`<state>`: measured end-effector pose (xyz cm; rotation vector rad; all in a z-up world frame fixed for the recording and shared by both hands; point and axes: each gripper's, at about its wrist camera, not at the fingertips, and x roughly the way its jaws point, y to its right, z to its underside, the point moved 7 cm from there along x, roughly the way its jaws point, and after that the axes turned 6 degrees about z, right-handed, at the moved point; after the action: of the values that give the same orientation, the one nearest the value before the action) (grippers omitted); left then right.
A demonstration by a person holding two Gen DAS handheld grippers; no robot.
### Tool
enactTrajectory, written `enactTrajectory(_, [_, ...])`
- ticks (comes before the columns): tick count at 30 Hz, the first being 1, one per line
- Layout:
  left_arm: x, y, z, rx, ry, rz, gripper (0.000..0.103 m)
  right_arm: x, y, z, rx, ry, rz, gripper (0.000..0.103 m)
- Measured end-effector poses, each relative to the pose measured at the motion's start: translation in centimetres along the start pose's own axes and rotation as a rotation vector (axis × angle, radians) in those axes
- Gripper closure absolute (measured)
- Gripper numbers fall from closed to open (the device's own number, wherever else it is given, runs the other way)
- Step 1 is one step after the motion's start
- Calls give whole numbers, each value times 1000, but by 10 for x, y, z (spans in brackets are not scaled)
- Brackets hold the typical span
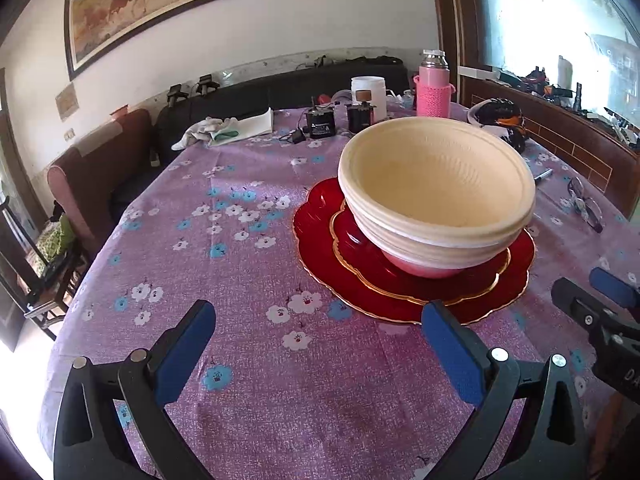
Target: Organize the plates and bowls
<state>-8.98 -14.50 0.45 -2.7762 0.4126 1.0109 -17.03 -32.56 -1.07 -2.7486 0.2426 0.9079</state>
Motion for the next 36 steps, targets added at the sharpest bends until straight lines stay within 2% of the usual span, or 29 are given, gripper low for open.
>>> enactTrajectory(9, [0,-12,1,-50,-26,19,0,7,-1,2,-4,-26,5,13])
enactTrajectory(36, [-6,-9,7,-27,-42,3,0,7,2,5,12,-39,1,13])
